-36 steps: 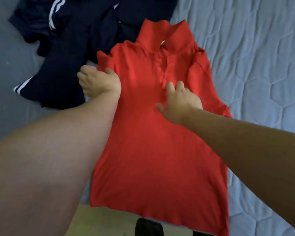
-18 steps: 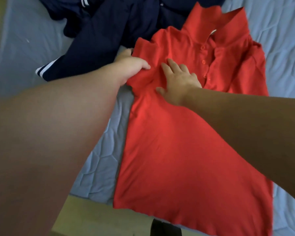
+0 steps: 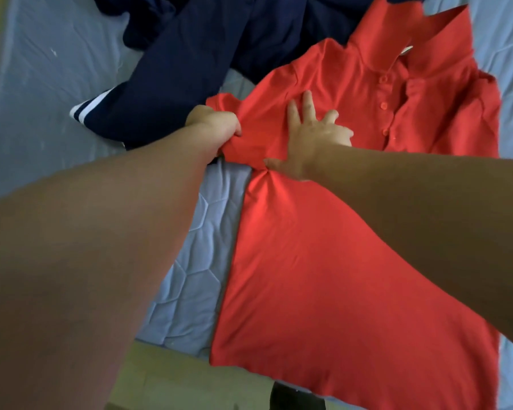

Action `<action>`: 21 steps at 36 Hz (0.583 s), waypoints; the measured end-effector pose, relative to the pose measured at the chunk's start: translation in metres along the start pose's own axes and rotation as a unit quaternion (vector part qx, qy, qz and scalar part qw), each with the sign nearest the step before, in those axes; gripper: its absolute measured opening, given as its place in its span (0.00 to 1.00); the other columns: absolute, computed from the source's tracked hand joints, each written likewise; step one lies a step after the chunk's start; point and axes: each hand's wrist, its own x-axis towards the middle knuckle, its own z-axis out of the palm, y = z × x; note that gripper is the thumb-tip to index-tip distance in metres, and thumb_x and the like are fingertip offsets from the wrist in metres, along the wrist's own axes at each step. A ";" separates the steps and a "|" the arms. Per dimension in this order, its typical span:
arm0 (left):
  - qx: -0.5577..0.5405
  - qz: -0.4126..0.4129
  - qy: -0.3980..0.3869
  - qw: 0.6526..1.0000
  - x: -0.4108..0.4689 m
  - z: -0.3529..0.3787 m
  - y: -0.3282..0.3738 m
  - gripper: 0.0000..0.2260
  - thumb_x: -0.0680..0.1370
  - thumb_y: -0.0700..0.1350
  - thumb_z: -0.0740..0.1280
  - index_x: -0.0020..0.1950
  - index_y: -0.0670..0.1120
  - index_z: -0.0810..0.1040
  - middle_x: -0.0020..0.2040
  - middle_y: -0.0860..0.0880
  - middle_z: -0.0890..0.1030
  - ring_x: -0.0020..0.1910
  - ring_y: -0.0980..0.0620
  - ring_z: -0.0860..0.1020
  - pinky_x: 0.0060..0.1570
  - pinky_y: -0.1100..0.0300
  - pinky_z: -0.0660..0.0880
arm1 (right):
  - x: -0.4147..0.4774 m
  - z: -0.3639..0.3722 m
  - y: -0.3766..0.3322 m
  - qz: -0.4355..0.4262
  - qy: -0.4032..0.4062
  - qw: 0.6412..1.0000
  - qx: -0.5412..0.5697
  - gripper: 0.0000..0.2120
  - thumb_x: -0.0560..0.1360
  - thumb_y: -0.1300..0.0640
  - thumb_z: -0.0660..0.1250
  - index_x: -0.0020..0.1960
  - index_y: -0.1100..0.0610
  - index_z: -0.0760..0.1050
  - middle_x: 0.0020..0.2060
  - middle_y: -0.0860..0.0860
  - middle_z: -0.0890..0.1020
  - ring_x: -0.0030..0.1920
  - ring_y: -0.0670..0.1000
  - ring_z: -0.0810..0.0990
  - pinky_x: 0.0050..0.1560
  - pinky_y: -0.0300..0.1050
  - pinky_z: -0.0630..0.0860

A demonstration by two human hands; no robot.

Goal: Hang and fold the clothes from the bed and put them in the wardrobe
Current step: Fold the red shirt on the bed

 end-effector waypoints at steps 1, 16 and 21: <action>-0.002 -0.001 -0.008 1.000 0.000 -0.002 0.000 0.15 0.65 0.42 0.78 0.48 0.44 0.78 0.46 0.45 0.83 0.42 0.47 0.83 0.49 0.50 0.83 | 0.000 0.001 0.000 -0.003 0.002 1.000 0.001 0.60 0.66 0.21 0.61 0.81 0.51 0.34 0.80 0.52 0.37 0.75 0.71 0.56 0.61 0.75 0.69; -0.069 0.039 0.065 0.995 0.013 0.009 -0.008 0.19 0.80 0.43 0.67 0.69 0.39 0.70 0.65 0.45 0.77 0.63 0.46 0.77 0.57 0.61 0.73 | 0.023 -0.013 -0.005 0.008 -0.061 0.997 -0.048 0.67 0.60 0.18 0.63 0.80 0.53 0.32 0.79 0.46 0.37 0.70 0.70 0.56 0.59 0.67 0.75; 0.055 0.092 0.178 0.978 -0.010 0.015 0.002 0.16 0.83 0.46 0.62 0.69 0.42 0.68 0.65 0.42 0.78 0.64 0.42 0.76 0.58 0.55 0.69 | 0.025 -0.012 -0.001 -0.001 -0.065 0.996 -0.053 0.66 0.60 0.16 0.58 0.80 0.52 0.31 0.79 0.47 0.36 0.70 0.71 0.55 0.63 0.65 0.73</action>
